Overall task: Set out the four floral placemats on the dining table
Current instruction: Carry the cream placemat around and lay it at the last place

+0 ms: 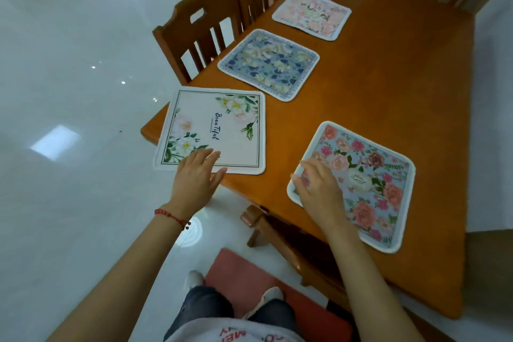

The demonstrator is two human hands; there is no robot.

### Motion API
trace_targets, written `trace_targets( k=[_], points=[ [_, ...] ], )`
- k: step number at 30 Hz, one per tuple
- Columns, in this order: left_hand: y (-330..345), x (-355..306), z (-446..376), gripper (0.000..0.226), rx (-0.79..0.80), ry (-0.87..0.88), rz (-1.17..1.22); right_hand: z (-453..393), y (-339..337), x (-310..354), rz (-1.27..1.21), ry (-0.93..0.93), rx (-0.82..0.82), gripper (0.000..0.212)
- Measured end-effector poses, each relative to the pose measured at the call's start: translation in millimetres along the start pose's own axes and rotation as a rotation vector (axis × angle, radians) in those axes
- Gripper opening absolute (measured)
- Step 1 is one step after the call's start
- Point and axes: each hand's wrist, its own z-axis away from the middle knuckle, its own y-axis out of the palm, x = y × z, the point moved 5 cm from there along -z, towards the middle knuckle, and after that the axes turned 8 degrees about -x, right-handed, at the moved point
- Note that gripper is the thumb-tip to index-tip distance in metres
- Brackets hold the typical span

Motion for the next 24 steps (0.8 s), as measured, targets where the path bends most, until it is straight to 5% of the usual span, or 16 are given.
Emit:
trace_targets(
  k=[14, 24],
  points=[
    [-40.1, 142.4, -6.8, 0.044, 0.0, 0.042, -0.032, -22.6, 68.0, 134.8, -0.055, 0.007, -0.055, 0.043],
    [-34.1, 197.1, -37.7, 0.043, 0.021, 0.028, -0.031, -56.5, 116.5, 165.0, -0.003, 0.018, 0.052, 0.045]
  ],
)
